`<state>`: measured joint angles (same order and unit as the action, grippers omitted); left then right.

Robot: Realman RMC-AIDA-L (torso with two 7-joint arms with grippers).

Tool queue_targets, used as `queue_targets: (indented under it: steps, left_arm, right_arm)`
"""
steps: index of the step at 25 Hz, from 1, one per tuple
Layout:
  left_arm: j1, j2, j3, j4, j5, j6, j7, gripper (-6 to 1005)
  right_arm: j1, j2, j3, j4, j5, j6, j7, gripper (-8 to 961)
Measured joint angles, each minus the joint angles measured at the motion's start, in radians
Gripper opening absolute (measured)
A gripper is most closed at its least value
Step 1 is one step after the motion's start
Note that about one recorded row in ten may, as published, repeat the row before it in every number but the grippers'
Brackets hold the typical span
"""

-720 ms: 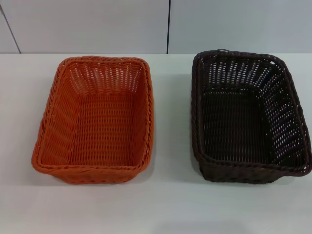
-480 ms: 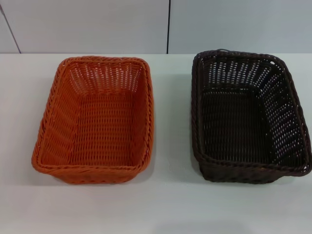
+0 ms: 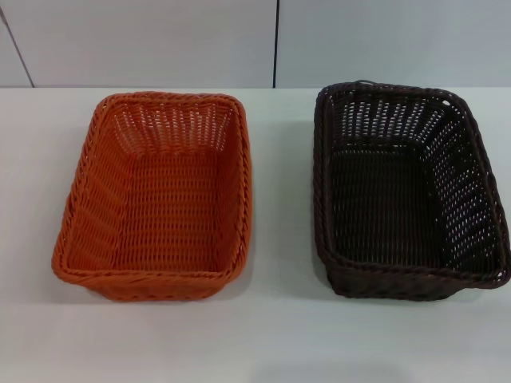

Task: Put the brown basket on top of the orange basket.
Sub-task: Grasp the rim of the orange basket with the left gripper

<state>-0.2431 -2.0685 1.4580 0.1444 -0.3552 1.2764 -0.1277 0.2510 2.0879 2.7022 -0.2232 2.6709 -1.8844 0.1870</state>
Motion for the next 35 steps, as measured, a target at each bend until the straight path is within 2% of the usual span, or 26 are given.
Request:
queue_targets:
  steps: [4, 9, 13, 16, 17, 20, 21, 25, 28, 31, 32, 33, 34, 35]
  left_arm:
    - [0.004, 0.001, 0.019, 0.004, 0.005, 0.035, 0.015, 866]
    - [-0.020, 0.010, 0.103, 0.010, 0.047, 0.023, 0.055, 865]
    - [-0.065, 0.008, 0.128, 0.072, 0.101, -0.077, 0.207, 865]
    - [-0.075, 0.007, 0.139, 0.234, 0.119, -0.317, 0.223, 864]
    - [-0.075, 0.007, 0.139, 0.234, 0.119, -0.317, 0.223, 864]
    - [-0.025, 0.009, 0.155, 0.573, 0.137, -0.681, 0.209, 864]
    - [-0.025, 0.009, 0.155, 0.573, 0.137, -0.681, 0.209, 864]
    - [0.030, 0.013, 0.169, 0.850, 0.138, -0.972, 0.208, 864]
    - [0.040, 0.020, 0.164, 0.973, 0.138, -1.141, 0.208, 864]
    - [0.033, 0.037, 0.160, 1.094, 0.131, -1.385, 0.209, 863]
    - [0.027, 0.039, 0.156, 1.114, 0.130, -1.439, 0.212, 863]
    - [0.027, 0.039, 0.156, 1.114, 0.130, -1.439, 0.212, 863]
    - [0.003, 0.037, 0.128, 1.176, 0.127, -1.611, 0.223, 863]
    - [-0.006, 0.036, 0.114, 1.193, 0.126, -1.664, 0.230, 863]
  right_arm:
    - [-0.001, -0.003, -0.010, 0.000, -0.001, 0.022, -0.005, 789]
    - [-0.004, -0.004, -0.007, 0.003, 0.001, 0.063, -0.004, 788]
    - [-0.014, -0.003, -0.007, 0.003, 0.001, 0.065, -0.004, 788]
    - [-0.019, -0.004, -0.012, 0.003, 0.001, 0.074, -0.004, 788]
    - [-0.025, -0.005, -0.014, 0.004, -0.001, 0.077, -0.005, 788]
    - [-0.032, -0.005, -0.014, 0.005, -0.002, 0.075, -0.005, 788]
    - [-0.035, -0.005, -0.015, 0.005, -0.002, 0.073, -0.002, 788]
    - [-0.041, -0.005, -0.015, 0.009, -0.001, 0.074, 0.001, 789]
    - [-0.039, -0.005, -0.015, 0.008, -0.001, 0.080, 0.001, 789]
    - [-0.035, -0.004, -0.013, 0.003, -0.002, 0.080, 0.001, 789]
    - [-0.035, -0.004, -0.013, 0.003, -0.002, 0.080, 0.001, 789]
    - [-0.033, -0.003, -0.012, 0.000, -0.003, 0.080, 0.002, 789]
    - [-0.031, -0.003, -0.012, -0.002, -0.003, 0.080, 0.003, 789]
    - [-0.029, -0.003, -0.011, -0.004, -0.003, 0.081, 0.006, 789]
